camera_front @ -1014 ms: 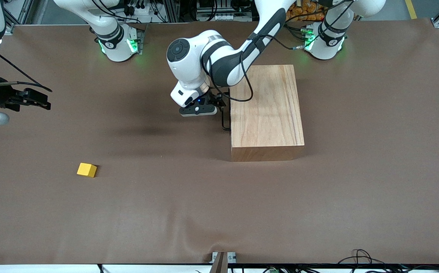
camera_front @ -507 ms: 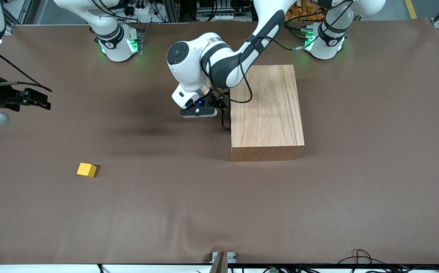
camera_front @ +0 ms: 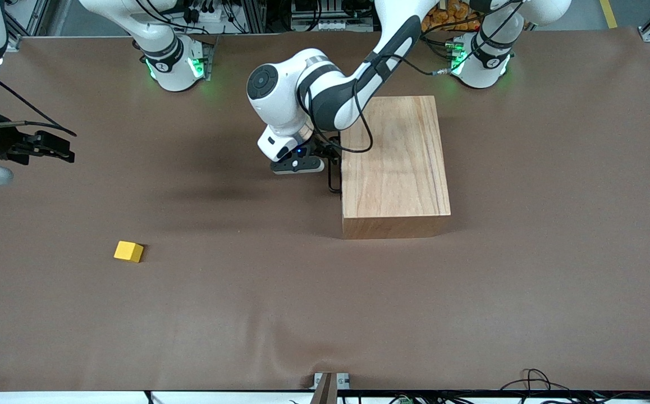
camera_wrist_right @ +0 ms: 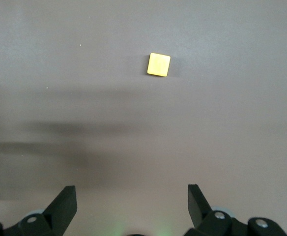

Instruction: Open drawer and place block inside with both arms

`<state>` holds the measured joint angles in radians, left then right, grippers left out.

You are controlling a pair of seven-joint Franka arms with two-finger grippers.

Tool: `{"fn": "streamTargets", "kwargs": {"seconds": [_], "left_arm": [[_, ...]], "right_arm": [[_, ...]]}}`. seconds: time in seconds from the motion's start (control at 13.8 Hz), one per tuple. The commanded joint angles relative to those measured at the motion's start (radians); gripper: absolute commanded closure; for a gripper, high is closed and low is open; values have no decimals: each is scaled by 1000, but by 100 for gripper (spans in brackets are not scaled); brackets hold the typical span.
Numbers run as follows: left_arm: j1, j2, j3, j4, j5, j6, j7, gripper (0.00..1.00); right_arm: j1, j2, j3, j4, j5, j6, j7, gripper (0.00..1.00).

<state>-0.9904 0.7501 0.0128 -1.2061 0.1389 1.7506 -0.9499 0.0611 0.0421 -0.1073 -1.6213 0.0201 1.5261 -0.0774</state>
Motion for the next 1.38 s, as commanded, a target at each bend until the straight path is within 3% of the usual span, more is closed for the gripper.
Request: {"fn": "streamTargets", "kwargs": {"seconds": [0.0,1.3], "left_arm": [[-7,23,1,26,21,-2,10,0],[-8,54,-20,28,-5,110,10,0]], "right_arm": [[-4,-8,0,-8,4,-4,-5,0],[-4,-7,0,-8,4,-7,-4,0]]}}
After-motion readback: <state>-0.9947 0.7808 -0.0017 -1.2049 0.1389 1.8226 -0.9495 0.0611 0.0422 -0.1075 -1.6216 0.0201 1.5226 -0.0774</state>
